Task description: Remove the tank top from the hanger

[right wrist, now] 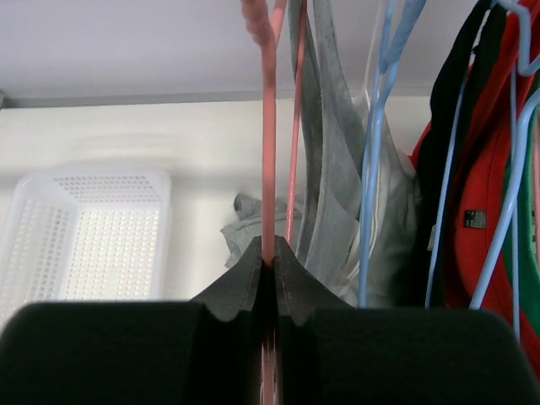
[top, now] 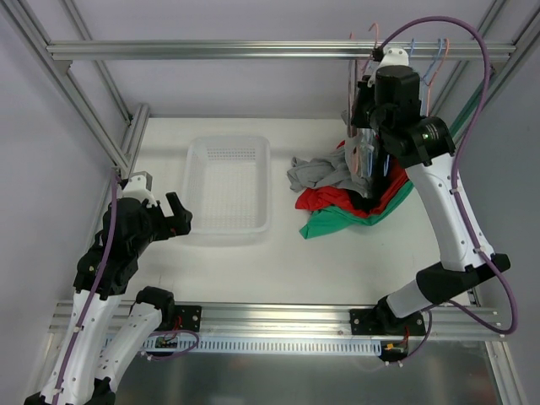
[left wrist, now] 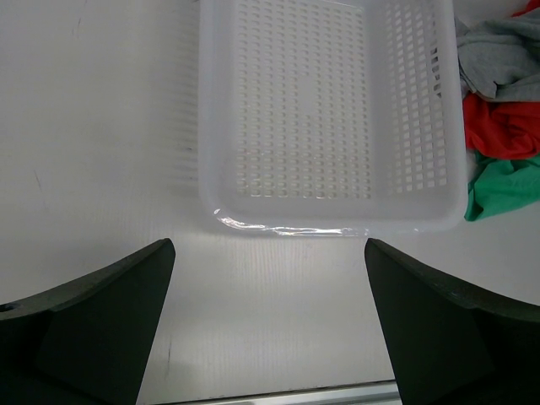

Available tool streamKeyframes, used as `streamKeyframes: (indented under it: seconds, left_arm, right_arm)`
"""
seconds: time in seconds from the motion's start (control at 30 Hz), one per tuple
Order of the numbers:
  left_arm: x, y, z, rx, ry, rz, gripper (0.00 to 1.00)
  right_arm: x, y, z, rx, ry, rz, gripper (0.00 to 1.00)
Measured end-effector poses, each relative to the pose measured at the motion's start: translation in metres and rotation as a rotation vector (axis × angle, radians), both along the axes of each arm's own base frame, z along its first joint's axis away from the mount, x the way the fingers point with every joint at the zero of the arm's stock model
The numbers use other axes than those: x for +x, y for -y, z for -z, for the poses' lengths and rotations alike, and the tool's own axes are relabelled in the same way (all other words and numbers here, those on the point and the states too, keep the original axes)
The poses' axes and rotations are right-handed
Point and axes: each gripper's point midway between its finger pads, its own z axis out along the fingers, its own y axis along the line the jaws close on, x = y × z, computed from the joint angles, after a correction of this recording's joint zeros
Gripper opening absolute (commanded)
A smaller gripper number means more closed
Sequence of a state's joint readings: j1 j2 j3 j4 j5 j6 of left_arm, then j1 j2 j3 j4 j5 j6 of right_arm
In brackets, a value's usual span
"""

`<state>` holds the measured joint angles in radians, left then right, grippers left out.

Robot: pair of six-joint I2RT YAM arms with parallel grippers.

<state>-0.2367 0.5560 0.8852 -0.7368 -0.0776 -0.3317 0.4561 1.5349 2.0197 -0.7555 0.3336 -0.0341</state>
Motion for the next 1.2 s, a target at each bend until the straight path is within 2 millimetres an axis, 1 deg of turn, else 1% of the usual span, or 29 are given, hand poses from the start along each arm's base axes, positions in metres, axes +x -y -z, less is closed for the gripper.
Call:
streamKeyframes:
  seconds: [0.13, 0.2, 0.27, 0.33, 0.43, 0.5, 0.6, 0.7, 0.73, 0.8, 0.83, 0.9, 0.97, 1.0, 1.07, 1.1, 1.13, 1.2]
  left_arm:
    - [-0.001, 0.004, 0.000, -0.008, -0.002, 0.021, 0.99]
    - [-0.002, 0.006, -0.001, -0.015, -0.002, 0.033, 0.99]
    - [-0.003, 0.012, -0.005, -0.036, 0.002, 0.065, 0.99]
    - [-0.003, 0.022, -0.016, -0.068, 0.022, 0.109, 0.99]
    - [0.000, 0.045, -0.041, -0.152, 0.079, 0.214, 0.99]
    - [0.003, 0.066, -0.060, -0.230, 0.117, 0.305, 0.98]
    - [0.012, 0.103, -0.080, -0.315, 0.155, 0.441, 0.99]
    - [0.009, 0.157, -0.095, -0.333, 0.160, 0.634, 0.99]
    - [0.008, 0.180, -0.102, -0.321, 0.167, 0.700, 0.99]
    - [0.010, 0.222, -0.124, -0.292, 0.206, 0.806, 0.99]
    - [0.014, 0.240, -0.135, -0.279, 0.237, 0.842, 0.99]
    - [0.023, 0.268, -0.158, -0.254, 0.307, 0.882, 0.99]
    - [0.031, 0.285, -0.176, -0.232, 0.366, 0.898, 0.97]
    - [0.035, 0.293, -0.187, -0.226, 0.398, 0.903, 0.91]
    - [0.043, 0.303, -0.201, -0.212, 0.451, 0.901, 0.87]
    - [0.045, 0.307, -0.205, -0.205, 0.468, 0.900, 0.80]
    - [0.049, 0.309, -0.207, -0.199, 0.478, 0.898, 0.78]
    - [0.053, 0.314, -0.205, -0.186, 0.485, 0.901, 0.67]
  right_arm:
    - [-0.020, -0.005, 0.006, 0.027, -0.012, -0.072, 0.00]
    - [-0.037, -0.006, 0.013, 0.041, -0.027, -0.115, 0.00]
    - [-0.056, -0.007, 0.020, 0.059, -0.041, -0.161, 0.00]
    - [-0.077, -0.008, 0.024, 0.079, -0.050, -0.210, 0.00]
    - [-0.107, -0.012, 0.026, 0.111, -0.055, -0.288, 0.00]
    - [-0.129, -0.014, 0.028, 0.126, -0.063, -0.345, 0.00]
    - [-0.160, -0.017, 0.032, 0.145, -0.077, -0.434, 0.00]
    - [-0.191, -0.018, 0.033, 0.174, -0.082, -0.519, 0.00]
    - [-0.202, -0.018, 0.033, 0.184, -0.082, -0.546, 0.00]
    - [-0.224, -0.014, 0.031, 0.200, -0.079, -0.589, 0.00]
    - [-0.230, -0.013, 0.030, 0.205, -0.076, -0.600, 0.00]
    - [-0.247, -0.008, 0.027, 0.213, -0.070, -0.621, 0.00]
    - [-0.260, -0.004, 0.022, 0.220, -0.064, -0.639, 0.00]
    - [-0.264, -0.003, 0.020, 0.222, -0.060, -0.646, 0.00]
    - [-0.270, -0.001, 0.018, 0.224, -0.059, -0.655, 0.00]
    - [-0.272, -0.001, 0.017, 0.224, -0.060, -0.658, 0.00]
    - [-0.274, 0.000, 0.017, 0.224, -0.064, -0.660, 0.00]
    - [-0.275, 0.001, 0.019, 0.223, -0.073, -0.660, 0.00]
